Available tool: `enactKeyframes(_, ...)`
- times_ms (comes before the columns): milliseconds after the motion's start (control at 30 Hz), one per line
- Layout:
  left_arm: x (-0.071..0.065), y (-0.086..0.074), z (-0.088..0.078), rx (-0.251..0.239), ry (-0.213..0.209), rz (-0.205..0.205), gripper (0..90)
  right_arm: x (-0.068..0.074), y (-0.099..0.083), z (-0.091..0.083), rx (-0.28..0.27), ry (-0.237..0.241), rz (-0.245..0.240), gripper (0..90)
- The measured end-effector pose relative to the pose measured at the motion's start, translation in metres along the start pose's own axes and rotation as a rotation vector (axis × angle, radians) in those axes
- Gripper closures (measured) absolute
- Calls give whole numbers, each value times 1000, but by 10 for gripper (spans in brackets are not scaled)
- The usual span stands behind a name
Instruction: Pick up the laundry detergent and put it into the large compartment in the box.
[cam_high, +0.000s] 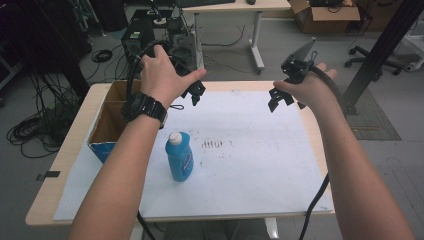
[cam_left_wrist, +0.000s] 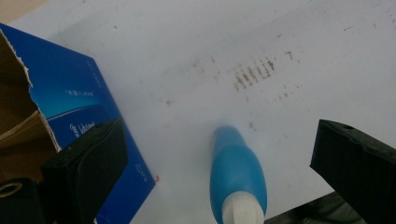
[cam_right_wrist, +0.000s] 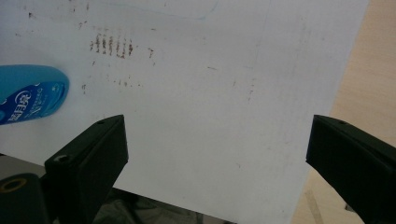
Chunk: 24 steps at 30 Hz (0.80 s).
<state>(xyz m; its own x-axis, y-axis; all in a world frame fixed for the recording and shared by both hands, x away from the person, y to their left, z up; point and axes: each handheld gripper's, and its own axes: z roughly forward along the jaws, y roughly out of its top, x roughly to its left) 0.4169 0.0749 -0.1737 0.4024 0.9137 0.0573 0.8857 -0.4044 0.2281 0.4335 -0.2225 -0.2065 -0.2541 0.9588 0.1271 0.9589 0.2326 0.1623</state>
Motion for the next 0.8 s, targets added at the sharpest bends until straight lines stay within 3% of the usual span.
enactKeyframes(800, -12, -38, 8, 45, 7, 24, 43, 2, -9, 7, -8, 13, -11, 57)
